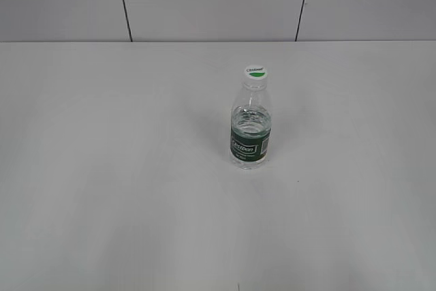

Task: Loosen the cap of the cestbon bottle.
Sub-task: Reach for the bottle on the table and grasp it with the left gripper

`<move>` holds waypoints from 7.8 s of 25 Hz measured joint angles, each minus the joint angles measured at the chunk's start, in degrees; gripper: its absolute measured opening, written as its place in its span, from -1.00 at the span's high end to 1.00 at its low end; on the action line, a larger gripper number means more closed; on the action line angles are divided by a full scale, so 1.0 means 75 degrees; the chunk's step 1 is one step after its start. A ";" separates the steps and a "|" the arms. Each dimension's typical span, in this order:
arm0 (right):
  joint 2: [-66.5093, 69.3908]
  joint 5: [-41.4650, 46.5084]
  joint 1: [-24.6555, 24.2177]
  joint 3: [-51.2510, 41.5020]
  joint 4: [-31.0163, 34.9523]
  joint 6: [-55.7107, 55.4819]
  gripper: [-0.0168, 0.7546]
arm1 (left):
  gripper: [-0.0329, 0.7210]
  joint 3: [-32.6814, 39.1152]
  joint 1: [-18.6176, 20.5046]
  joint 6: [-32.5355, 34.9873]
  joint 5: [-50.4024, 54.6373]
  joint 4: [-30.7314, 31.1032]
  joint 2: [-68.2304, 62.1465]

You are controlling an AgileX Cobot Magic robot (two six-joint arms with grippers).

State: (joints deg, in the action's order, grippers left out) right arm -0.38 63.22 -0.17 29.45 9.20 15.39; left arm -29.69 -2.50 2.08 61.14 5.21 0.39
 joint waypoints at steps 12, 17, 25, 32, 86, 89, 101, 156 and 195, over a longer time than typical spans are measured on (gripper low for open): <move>0.0000 0.0000 0.0000 0.0000 0.0011 -0.0025 -0.55 | -0.07 -0.0125 0.0000 0.0000 -0.2860 0.0010 -0.0030; 0.0000 0.0000 0.0000 0.0000 0.0011 -0.0032 -0.55 | -0.07 -0.0125 0.0000 0.0000 -0.4034 -0.0163 -0.0658; 0.0000 0.0000 0.0000 0.0000 0.0011 -0.0048 -0.55 | -0.07 -0.0125 0.0000 0.0000 -0.5456 -0.0322 -0.2290; 0.0000 0.0000 0.0000 0.0000 0.0011 -0.0048 -0.55 | -0.07 -0.0125 0.0000 0.0000 -0.7035 -0.0356 -0.3750; 0.0000 0.0000 0.0000 0.0000 0.0018 -0.0110 -0.55 | -0.07 -0.0132 0.0000 -0.0178 -1.6793 -0.0044 -1.4077; 0.0000 0.0000 0.0000 0.0000 0.0018 -0.0110 -0.55 | -0.07 -0.0132 0.0000 -0.0178 -1.7263 0.0116 -1.4408; 0.0000 0.0000 0.0000 0.0000 0.0018 -0.0110 -0.55 | -0.24 -0.0137 0.0000 -0.0178 -1.7357 0.3370 -1.5370; 0.0000 0.0000 0.0000 0.0000 0.0018 -0.0110 -0.55 | -0.47 -0.6511 -0.2883 -0.4809 -1.6558 0.9719 -1.8498; 0.4240 -0.1522 0.0000 0.1598 0.0144 0.0180 -0.38 | -0.15 -0.6570 -0.2985 -0.5030 -1.6688 1.0515 -1.8554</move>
State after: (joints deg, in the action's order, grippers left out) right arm 31.42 51.81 -0.17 41.43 10.28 16.74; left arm -78.96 -24.89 -35.65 -64.01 84.08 -138.76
